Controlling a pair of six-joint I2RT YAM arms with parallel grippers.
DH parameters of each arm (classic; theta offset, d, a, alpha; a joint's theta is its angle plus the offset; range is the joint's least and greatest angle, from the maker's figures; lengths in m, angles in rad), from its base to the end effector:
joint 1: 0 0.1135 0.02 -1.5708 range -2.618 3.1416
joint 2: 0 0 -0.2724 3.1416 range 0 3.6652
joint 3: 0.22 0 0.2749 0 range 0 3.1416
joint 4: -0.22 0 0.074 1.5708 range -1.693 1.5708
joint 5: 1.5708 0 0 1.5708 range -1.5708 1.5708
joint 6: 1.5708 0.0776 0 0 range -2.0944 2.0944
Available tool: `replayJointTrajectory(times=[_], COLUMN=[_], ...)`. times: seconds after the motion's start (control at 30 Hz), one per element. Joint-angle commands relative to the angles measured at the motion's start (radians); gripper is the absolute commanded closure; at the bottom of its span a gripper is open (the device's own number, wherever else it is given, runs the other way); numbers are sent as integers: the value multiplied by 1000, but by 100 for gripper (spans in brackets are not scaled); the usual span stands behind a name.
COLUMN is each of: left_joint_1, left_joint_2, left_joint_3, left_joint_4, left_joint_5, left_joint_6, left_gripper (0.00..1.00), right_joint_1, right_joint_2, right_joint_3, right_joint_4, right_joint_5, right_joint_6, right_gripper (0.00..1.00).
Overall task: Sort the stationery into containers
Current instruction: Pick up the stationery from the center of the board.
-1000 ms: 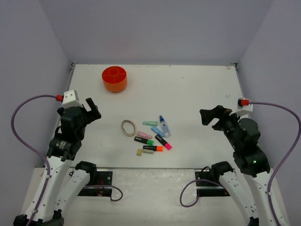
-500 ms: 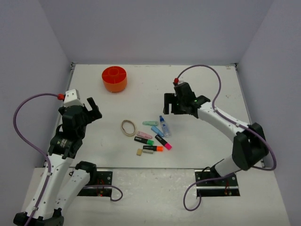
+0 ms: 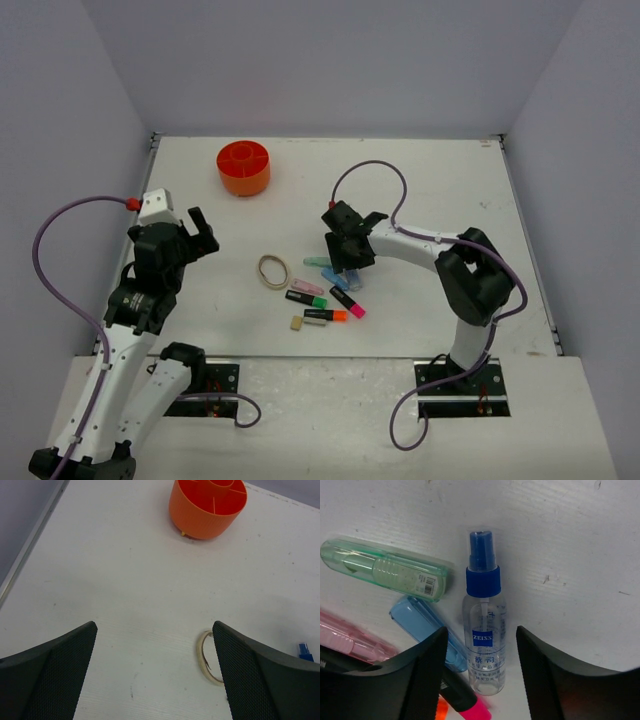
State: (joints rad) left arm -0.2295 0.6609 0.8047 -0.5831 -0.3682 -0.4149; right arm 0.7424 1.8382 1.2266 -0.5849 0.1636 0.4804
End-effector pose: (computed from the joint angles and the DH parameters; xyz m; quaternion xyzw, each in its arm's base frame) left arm 0.1956 -0.0170 0.3163 -0.1745 0.8173 -0.0203 0.5488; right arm 0.3041 0.2619 0.1312 -0.1128 0.9728 0.0407 0.1979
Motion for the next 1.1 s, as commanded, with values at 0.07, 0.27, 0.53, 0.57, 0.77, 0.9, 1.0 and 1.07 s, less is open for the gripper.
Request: replayJointTrajectory(times=[0.07, 0.27, 0.53, 0.57, 0.77, 0.9, 1.0, 1.07], left_joint_1=[5, 5, 5, 4, -25, -153, -273, -324], left_joint_2=[0, 9, 24, 30, 143, 237, 293, 327], left_joint_3=[-6, -4, 21, 22, -96, -119, -92, -74], left_joint_4=[48, 50, 60, 78, 570, 849, 911, 932], left_joint_5=[23, 31, 188, 260, 1017, 1140, 1139, 1130], left_joint_6=[33, 36, -11, -30, -231, -333, -331, -320], left_gripper=[0, 0, 0, 0, 0, 0, 0, 0], right_joint_1=[12, 13, 22, 32, 71, 72, 71, 73], right_joint_2=[-14, 34, -98, -158, -482, -663, -730, -764], right_joint_3=[-35, -60, -75, -76, -212, -338, -352, -366], right_joint_4=[-3, 17, 17, 16, 278, 470, 469, 482], right_joint_5=[68, 50, 66, 77, -167, -428, -484, -524], right_joint_6=[38, 36, 9, -1, -138, -198, -221, -224], right_gripper=[46, 59, 100, 100, 100, 100, 100, 100])
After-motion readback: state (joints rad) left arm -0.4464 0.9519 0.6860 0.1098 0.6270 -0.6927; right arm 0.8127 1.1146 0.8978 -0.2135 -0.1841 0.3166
